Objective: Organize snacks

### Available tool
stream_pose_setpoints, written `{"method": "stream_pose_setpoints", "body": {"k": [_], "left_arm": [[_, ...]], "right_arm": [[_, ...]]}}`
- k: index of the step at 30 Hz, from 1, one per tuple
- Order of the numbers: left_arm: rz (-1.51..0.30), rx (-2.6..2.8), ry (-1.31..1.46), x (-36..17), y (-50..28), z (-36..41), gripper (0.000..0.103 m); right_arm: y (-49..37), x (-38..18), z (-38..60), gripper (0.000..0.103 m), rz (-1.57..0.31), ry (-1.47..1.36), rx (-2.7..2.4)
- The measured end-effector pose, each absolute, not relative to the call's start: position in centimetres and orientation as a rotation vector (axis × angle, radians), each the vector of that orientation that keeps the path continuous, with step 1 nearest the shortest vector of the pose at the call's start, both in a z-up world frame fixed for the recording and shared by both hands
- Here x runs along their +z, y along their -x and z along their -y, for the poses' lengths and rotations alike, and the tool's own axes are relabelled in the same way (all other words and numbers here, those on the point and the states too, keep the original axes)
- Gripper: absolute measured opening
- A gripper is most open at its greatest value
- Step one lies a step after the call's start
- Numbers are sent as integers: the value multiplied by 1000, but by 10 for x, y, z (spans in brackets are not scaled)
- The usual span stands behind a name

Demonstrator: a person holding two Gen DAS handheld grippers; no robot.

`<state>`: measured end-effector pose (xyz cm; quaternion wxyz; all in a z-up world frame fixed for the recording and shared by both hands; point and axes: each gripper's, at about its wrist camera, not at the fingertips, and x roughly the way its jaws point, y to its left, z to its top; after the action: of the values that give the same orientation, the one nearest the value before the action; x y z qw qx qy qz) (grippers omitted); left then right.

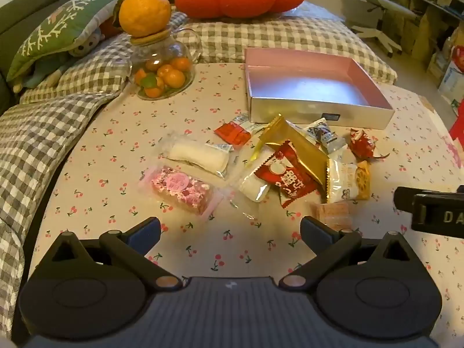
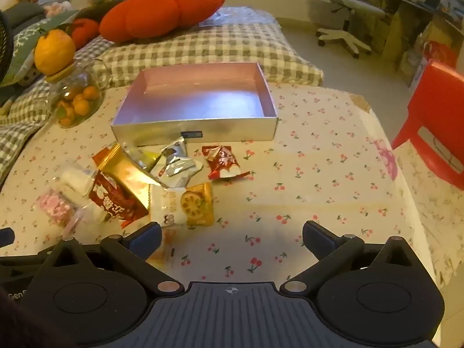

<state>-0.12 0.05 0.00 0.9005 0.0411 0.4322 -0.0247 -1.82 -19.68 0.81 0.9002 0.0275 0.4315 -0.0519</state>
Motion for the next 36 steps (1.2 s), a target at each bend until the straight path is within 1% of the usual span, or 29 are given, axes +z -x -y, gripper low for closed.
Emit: {"method": "stream_pose_setpoints", "body": {"k": [3, 9, 36], "left_arm": [[-879, -48, -77, -1, 8, -2, 103], [-935, -41, -94, -5, 0, 1, 103], [-946, -54, -96, -1, -1, 2, 103]], "right_arm": [[15, 10, 196, 103, -933, -95, -76], [12, 4, 198, 103, -942, -99, -71], [15, 3, 194, 103, -938, -90, -62]]}}
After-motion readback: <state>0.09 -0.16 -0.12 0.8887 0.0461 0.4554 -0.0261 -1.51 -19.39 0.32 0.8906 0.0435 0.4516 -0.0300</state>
